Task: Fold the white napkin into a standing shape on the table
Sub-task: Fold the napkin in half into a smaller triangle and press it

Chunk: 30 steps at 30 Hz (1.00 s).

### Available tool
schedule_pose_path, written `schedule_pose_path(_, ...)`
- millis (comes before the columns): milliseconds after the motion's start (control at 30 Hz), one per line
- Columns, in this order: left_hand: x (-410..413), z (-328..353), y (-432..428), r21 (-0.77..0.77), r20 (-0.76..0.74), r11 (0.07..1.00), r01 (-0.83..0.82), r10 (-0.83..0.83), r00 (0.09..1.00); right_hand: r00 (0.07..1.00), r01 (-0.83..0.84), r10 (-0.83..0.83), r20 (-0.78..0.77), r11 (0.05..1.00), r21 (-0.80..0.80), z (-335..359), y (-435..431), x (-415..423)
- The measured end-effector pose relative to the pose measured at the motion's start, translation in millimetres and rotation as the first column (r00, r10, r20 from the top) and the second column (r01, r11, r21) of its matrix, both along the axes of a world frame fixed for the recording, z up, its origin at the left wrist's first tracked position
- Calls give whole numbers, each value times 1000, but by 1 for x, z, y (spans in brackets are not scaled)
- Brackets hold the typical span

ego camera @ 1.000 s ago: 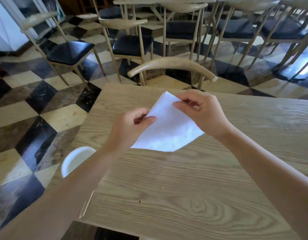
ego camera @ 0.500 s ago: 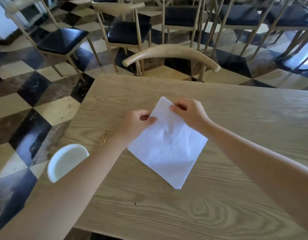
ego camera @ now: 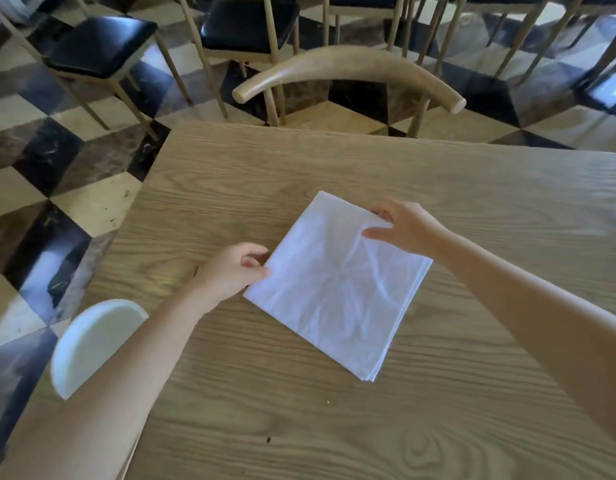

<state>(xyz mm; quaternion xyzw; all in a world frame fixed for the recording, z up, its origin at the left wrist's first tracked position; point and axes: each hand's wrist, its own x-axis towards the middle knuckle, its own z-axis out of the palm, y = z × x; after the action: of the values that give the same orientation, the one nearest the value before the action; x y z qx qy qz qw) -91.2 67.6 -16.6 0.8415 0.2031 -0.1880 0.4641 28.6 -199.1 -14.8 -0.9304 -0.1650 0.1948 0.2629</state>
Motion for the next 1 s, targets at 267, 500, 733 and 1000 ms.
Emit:
schedule_pose_path(267, -30, -8, -13, -57, 26, 992, -117, 118, 993, 968, 183, -192, -163, 981, -68, -10, -63, -16)
schedule_pose_path(500, -32, -9, -20, -4, 84, 991, -130, 130, 988, 933, 273, -248, -261, 960, 63, -11, -71, -12)
schedule_pose_path(733, -34, -4, -14, -36, 45, 995, -89, 90, 995, 987, 144, -144, -78, 990, 2, -8, -74, -15)
schedule_pose_path(1000, -44, -19, -11, 363, 311, 932, -8, -113, 943, 976, 161, -187, 116, 965, 206, -27, -76, -37)
